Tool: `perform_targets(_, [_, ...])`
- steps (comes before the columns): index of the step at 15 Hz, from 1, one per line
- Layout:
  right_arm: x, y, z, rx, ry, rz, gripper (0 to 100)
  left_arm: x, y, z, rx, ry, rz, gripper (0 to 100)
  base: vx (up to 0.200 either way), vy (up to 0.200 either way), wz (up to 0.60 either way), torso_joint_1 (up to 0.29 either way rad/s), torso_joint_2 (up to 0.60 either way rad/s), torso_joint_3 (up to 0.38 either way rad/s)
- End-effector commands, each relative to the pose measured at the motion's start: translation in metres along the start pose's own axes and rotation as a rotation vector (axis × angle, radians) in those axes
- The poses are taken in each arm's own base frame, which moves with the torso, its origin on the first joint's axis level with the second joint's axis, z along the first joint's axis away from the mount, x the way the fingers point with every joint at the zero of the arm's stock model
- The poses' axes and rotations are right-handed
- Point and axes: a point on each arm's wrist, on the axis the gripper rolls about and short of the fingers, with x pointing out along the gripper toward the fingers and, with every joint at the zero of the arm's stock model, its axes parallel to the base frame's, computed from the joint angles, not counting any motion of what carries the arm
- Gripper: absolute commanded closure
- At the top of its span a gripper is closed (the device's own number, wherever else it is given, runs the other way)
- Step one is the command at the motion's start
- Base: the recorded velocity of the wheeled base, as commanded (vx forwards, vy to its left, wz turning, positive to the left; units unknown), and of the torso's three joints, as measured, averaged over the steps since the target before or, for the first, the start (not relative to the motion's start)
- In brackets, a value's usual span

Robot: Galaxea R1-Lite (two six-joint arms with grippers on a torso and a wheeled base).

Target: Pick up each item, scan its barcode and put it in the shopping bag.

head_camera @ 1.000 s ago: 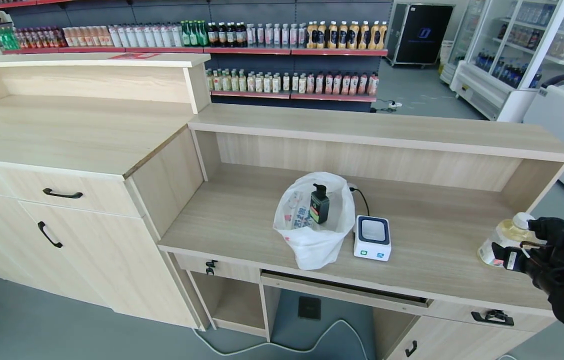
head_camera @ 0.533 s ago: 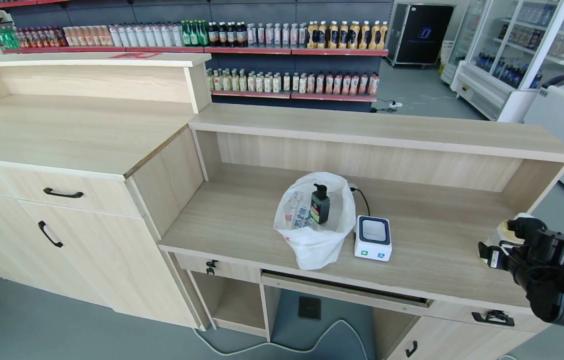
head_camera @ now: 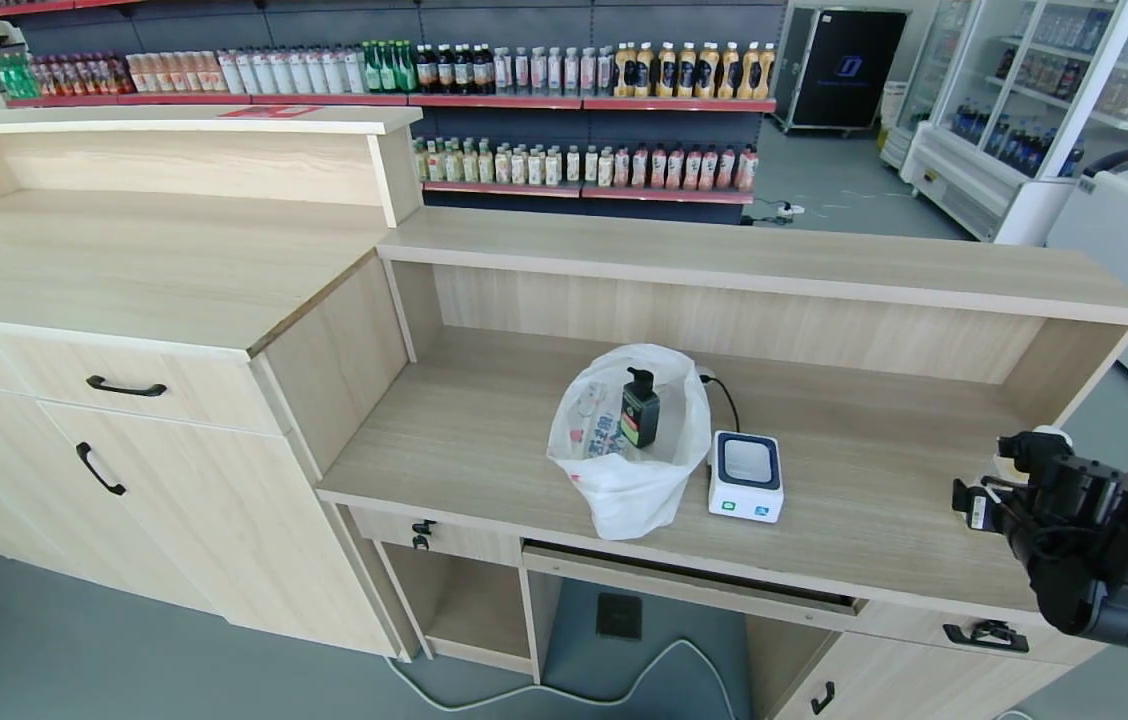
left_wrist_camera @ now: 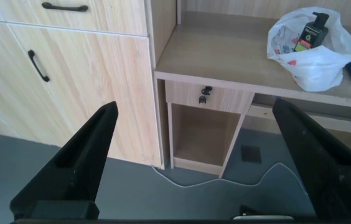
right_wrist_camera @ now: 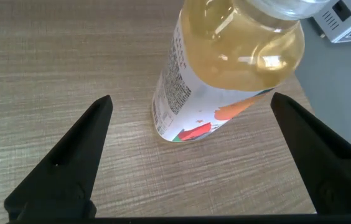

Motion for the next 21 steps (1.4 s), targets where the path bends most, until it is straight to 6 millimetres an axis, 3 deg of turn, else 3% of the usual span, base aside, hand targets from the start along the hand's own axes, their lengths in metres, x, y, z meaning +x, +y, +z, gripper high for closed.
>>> perform_targets(1, [0.004,0.004,-0.003,-0.002,0.000,0.004,0,0.000,0.000,0.000,0.000,0.000,0.000,0,0.000,0.000,0.00,0.000,0.00,0.000])
perform_targets(9, [0.006,0.018,0.000,-0.018,-0.018,-0.011,0,0.000,0.000,0.000,0.000,0.000,0.000,0,0.000,0.000,0.00,0.000,0.00,0.000])
perform_targets(13, [0.004,0.012,0.009,-0.027,-0.033,-0.063,0,0.000,0.000,0.000,0.000,0.000,0.000,0,0.000,0.000,0.00,0.000,0.00,0.000])
perform_targets(21, [0.021,-0.005,-0.002,-0.045,-0.018,-0.134,0,0.000,0.000,0.000,0.000,0.000,0.000,0,0.000,0.000,0.00,0.000,0.00,0.000])
